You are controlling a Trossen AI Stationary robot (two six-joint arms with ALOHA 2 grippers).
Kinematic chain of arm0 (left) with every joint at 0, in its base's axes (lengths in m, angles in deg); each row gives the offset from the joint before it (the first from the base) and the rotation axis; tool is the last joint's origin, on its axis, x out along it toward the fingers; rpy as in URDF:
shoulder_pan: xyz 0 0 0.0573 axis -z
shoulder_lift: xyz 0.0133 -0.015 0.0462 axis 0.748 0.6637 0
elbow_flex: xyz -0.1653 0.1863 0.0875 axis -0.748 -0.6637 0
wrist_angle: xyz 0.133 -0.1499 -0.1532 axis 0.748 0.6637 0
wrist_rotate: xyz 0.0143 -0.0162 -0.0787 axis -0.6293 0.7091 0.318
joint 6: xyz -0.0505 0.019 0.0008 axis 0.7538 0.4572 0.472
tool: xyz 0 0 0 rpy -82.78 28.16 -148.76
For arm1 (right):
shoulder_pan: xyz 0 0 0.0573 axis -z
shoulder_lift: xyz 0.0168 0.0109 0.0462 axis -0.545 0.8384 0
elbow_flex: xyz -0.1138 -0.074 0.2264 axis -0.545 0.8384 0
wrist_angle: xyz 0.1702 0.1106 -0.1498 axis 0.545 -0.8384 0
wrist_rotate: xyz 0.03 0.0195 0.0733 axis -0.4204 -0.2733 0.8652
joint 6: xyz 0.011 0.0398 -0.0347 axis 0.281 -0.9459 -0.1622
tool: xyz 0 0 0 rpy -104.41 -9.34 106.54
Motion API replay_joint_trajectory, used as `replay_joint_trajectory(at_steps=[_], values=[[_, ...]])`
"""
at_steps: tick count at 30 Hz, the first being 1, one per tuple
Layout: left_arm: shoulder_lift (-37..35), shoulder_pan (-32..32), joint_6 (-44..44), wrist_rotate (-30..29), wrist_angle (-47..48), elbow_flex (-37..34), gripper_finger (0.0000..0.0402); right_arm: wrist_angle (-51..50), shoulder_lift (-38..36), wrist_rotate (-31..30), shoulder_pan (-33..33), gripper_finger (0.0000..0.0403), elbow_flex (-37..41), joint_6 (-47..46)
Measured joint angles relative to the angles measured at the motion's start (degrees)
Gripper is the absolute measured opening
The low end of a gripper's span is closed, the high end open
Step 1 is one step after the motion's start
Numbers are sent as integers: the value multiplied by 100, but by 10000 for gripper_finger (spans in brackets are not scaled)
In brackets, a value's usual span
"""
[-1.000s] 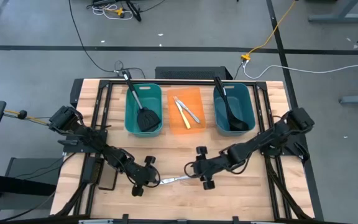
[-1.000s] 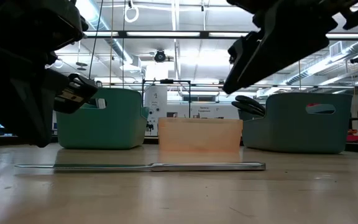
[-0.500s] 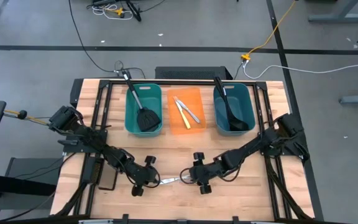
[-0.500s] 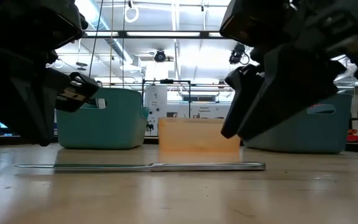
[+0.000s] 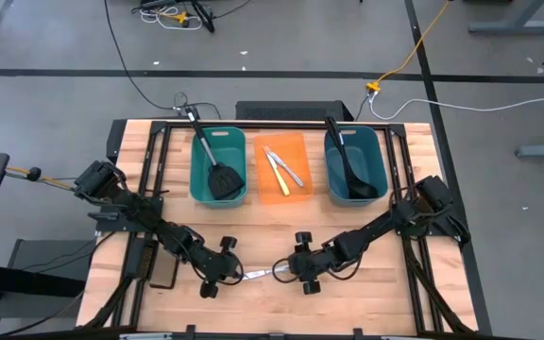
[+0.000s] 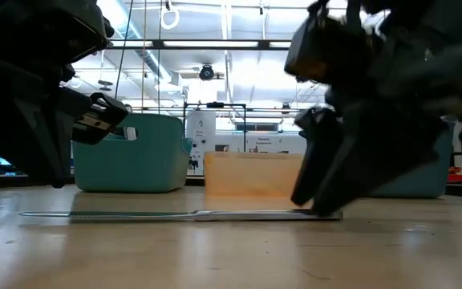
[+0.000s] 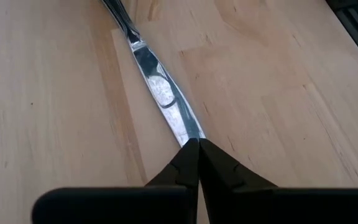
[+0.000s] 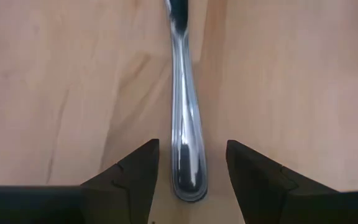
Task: Pick & Place Kitchen Items
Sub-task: Put the silver knife into the orange bin
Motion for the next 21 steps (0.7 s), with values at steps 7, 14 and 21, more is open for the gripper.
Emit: replay_joint_trajectory(at_steps=[7,14,21], values=[[-2,-2,-15,-2,-3,0,6,-16,118,-17,4,193,-10,-142],[-2,-39,-17,-9,-3,2,19,-105,124,81,15,138,-10,-452],[-2,-39,-43,-7,-4,2,16,-263,122,65,47,81,-9,-748]])
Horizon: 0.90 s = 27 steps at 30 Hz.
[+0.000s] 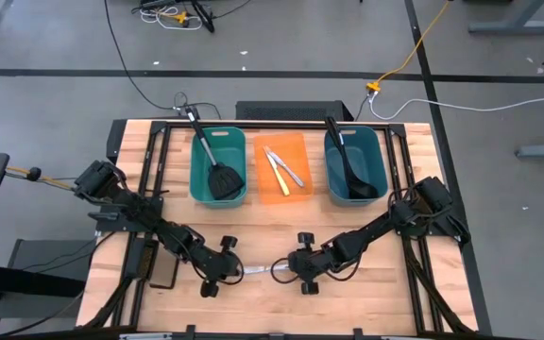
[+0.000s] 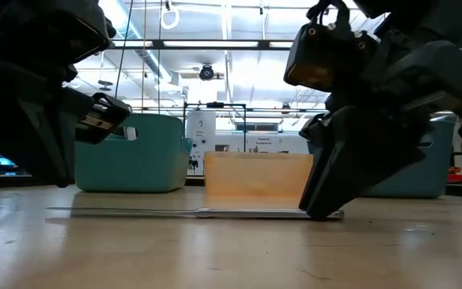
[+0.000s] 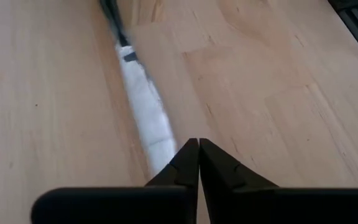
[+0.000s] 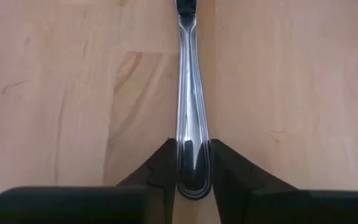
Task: Pick & Place Kitchen Items
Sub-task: Put the silver knife into the orange bin
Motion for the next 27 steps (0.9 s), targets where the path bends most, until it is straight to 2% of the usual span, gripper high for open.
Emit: replay_joint_trajectory(at_steps=[3,10,16,27], values=[[0,0,-61,-115,10,0,9,-116,-2,-74,14,84,1,-5],[-2,0,30,-853,63,0,6,-175,7,-102,16,106,10,-18],[80,0,227,-932,253,4,4,-176,11,-89,16,97,16,-9],[175,2,382,-1090,461,2,5,-166,17,-71,16,105,23,-7]])
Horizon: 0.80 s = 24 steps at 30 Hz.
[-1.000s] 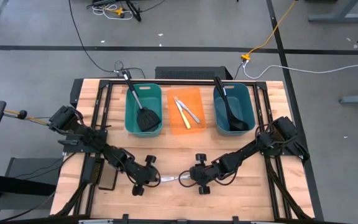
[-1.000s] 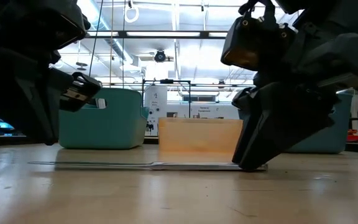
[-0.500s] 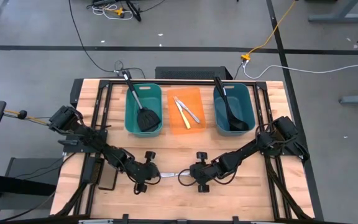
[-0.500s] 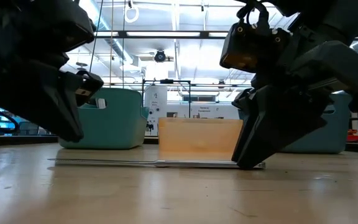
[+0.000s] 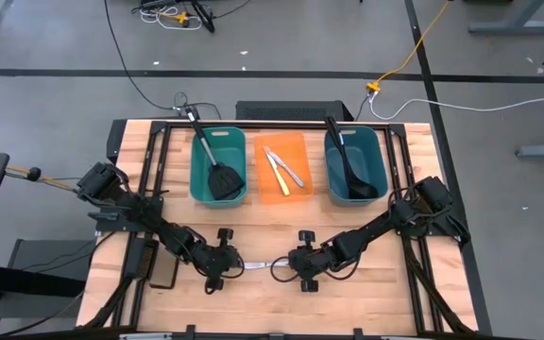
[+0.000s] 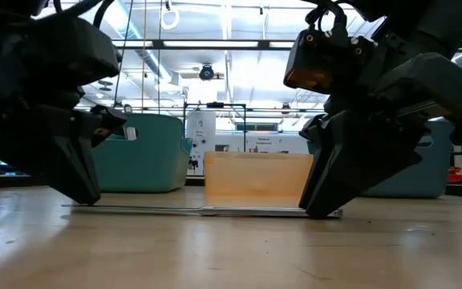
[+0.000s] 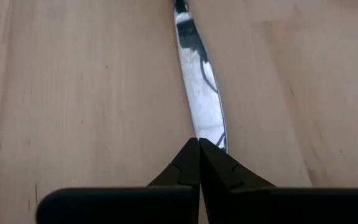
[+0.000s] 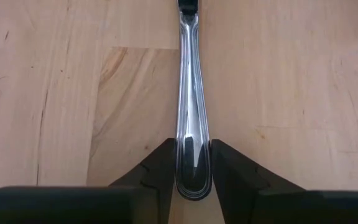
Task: Pick & Place Kitchen Items
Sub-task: Put the silver knife into the orange bin
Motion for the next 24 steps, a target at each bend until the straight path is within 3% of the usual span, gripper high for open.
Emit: replay_joint_trajectory(at_steps=[24], values=[[-9,-2,37,279,358,10,3,281,3,-33,-2,107,15,2]])
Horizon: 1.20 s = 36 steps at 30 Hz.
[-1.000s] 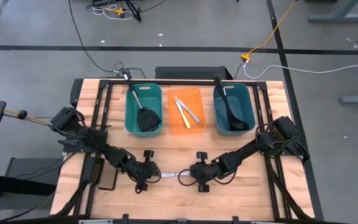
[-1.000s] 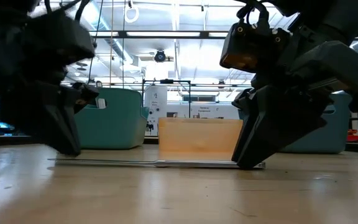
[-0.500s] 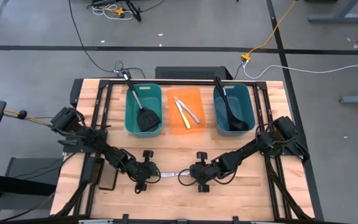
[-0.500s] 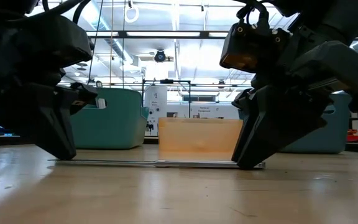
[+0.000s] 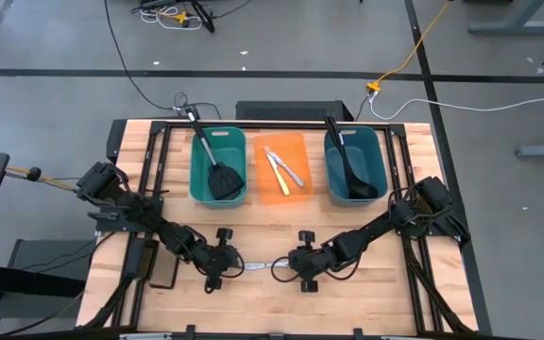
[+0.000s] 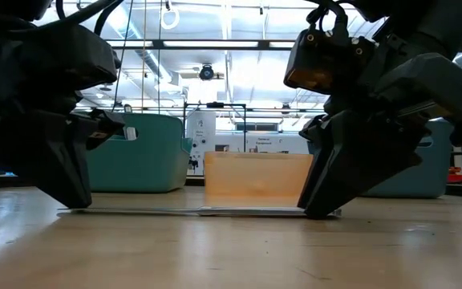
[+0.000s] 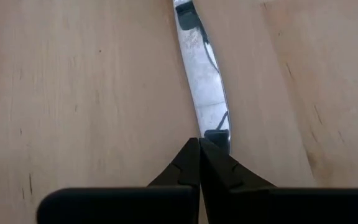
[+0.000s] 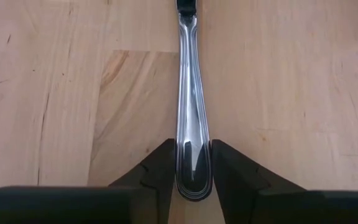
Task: Pick & Place Kitchen Items
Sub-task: Put the silver knife into the orange bin
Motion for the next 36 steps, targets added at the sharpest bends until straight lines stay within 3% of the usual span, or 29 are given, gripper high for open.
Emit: replay_joint_trajectory(at_steps=[25,36], values=[[404,0,125,-89,-131,14,2,-191,-188,199,70,108,1,-31],[433,0,142,-92,-199,5,2,-254,-206,208,136,152,-2,-48]])
